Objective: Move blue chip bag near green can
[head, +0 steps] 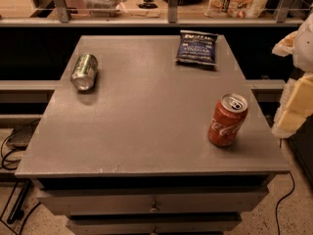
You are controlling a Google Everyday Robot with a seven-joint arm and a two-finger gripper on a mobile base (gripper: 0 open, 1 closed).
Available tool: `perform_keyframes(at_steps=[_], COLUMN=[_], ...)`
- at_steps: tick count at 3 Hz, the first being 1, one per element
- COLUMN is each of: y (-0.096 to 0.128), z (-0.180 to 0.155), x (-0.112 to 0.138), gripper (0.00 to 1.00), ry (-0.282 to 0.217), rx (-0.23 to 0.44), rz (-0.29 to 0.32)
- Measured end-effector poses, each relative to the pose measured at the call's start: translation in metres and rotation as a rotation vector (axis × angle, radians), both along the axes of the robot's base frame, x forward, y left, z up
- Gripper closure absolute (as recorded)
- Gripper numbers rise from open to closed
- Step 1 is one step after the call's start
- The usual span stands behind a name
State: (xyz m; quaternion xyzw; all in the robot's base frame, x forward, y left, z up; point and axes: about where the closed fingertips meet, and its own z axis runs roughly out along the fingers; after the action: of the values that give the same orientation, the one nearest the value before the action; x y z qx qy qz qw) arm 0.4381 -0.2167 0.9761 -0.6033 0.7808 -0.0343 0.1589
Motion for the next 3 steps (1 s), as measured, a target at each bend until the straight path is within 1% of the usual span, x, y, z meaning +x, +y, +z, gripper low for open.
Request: perform_keyframes(at_steps=[1, 2, 3], y=[0.002, 0.008, 0.027], z=[0.003, 0.011, 0.024], x=[0.002, 0.028, 0.056], gripper=[0.0, 0.0, 0.0], ry=[-0.018, -0.064, -0.09], rx=[-0.011, 0.125, 0.264], rz=[-0.001, -0.041, -0.039])
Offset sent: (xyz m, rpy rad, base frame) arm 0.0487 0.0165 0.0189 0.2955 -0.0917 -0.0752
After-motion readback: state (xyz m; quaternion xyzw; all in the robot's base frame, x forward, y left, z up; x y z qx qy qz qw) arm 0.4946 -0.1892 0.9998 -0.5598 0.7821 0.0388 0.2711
